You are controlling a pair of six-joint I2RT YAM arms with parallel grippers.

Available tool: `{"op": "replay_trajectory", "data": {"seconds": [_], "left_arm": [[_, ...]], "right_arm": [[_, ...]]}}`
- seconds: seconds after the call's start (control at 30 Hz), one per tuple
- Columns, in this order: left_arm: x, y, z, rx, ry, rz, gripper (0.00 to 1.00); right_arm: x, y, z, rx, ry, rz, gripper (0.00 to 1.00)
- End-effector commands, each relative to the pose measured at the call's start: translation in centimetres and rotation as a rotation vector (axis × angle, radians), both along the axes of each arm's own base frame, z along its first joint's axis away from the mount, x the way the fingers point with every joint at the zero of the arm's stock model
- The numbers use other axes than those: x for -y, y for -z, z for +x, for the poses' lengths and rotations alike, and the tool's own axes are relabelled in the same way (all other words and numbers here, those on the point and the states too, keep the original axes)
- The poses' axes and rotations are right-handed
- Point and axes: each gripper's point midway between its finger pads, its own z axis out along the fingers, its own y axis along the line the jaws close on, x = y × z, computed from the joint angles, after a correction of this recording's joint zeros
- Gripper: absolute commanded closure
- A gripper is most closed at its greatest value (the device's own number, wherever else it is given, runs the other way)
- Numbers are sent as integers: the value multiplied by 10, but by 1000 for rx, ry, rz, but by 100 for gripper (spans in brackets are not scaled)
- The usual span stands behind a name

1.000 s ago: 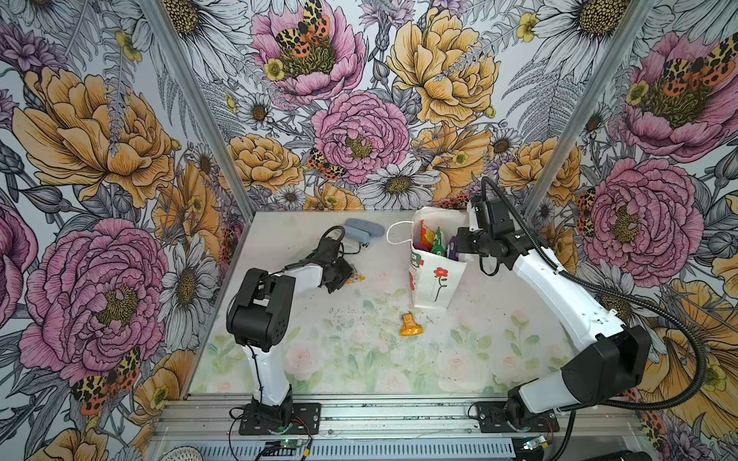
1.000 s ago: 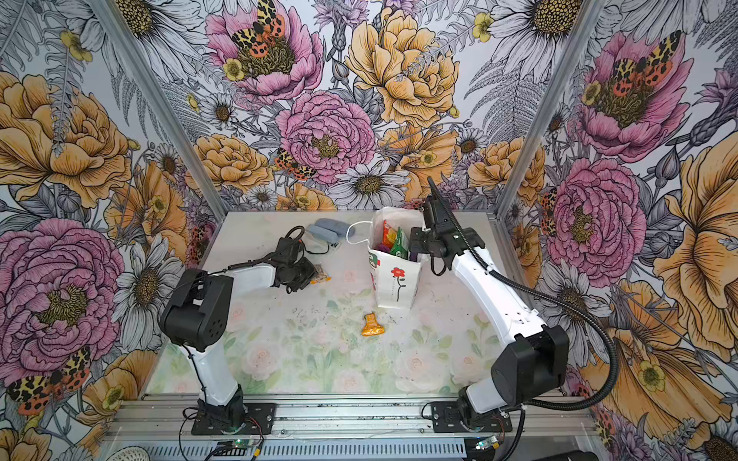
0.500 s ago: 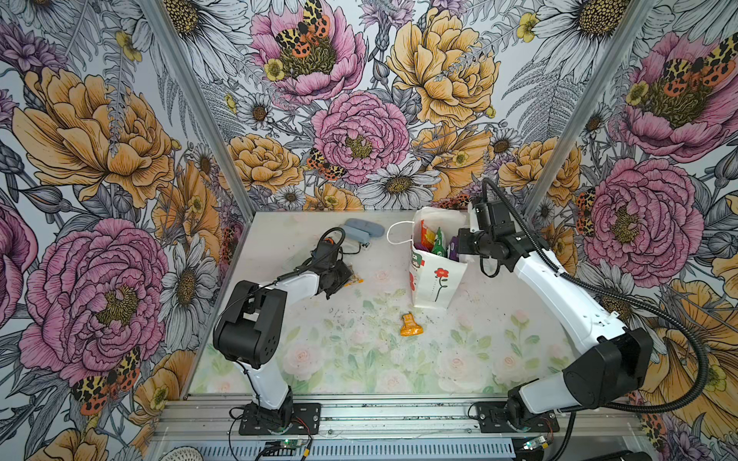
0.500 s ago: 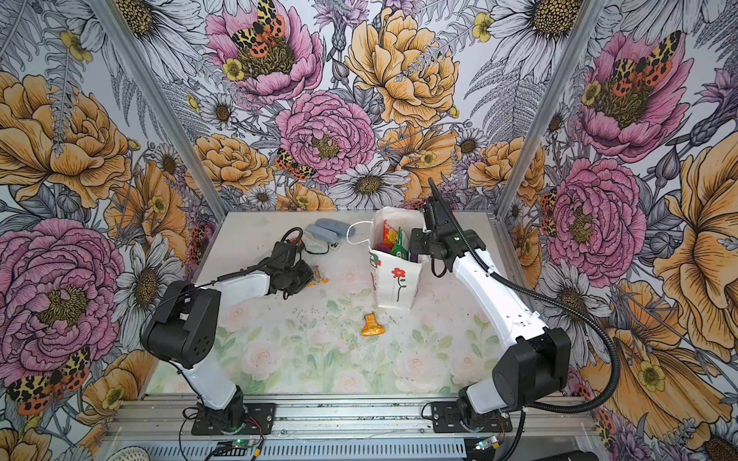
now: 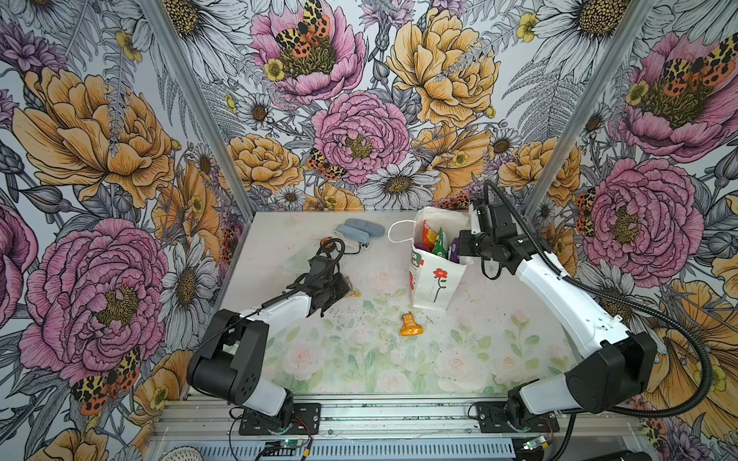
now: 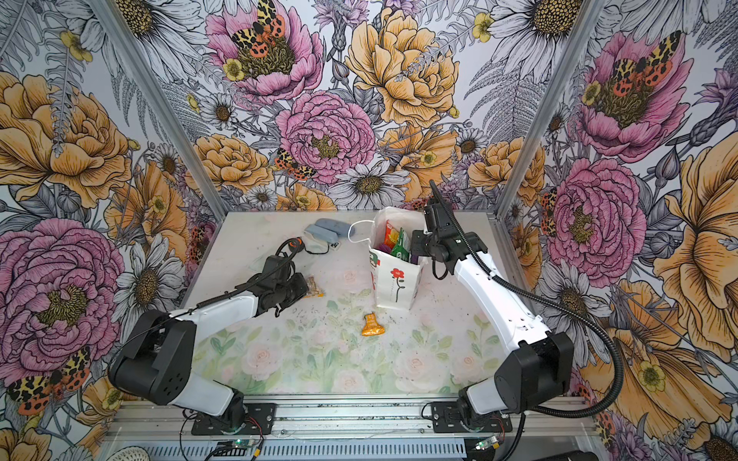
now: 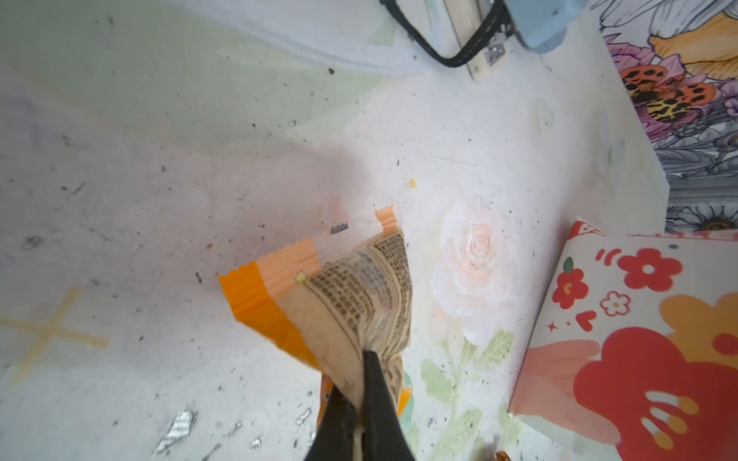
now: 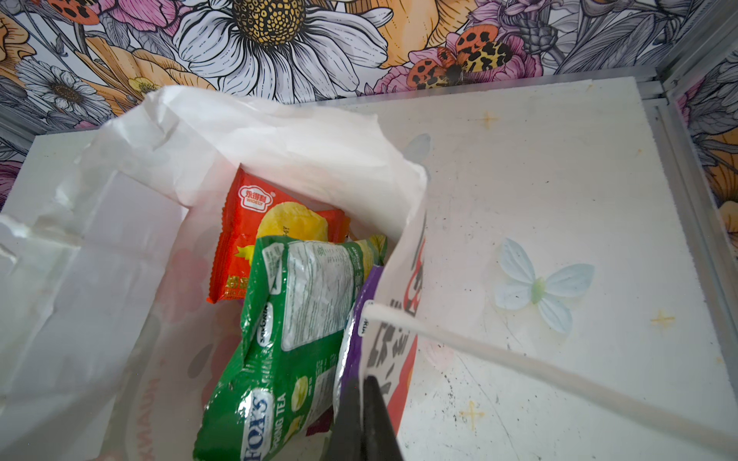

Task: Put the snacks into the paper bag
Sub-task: 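Lift the clear-and-orange packet and carry it over the paper bag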

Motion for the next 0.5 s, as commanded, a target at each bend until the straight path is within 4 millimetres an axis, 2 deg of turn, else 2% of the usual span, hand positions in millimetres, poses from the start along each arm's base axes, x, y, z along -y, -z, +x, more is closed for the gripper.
{"op": "replay_trajectory", "data": {"seconds": [0.0, 0.2, 0.33, 0.47], "left_arm": [[-2, -18, -8, 74, 41, 81, 99], [-9, -52, -23, 151, 57, 114, 100], [-11, -93, -24, 238, 59, 128, 100], [-3, -138, -22, 316, 100, 163, 100]], "right_arm": [[1, 7, -15, -53, -17, -4, 100], [1, 8, -15, -55, -15, -5, 100], [1, 8, -15, -55, -14, -4, 100], [1, 6, -16, -52, -10, 2, 100]]}}
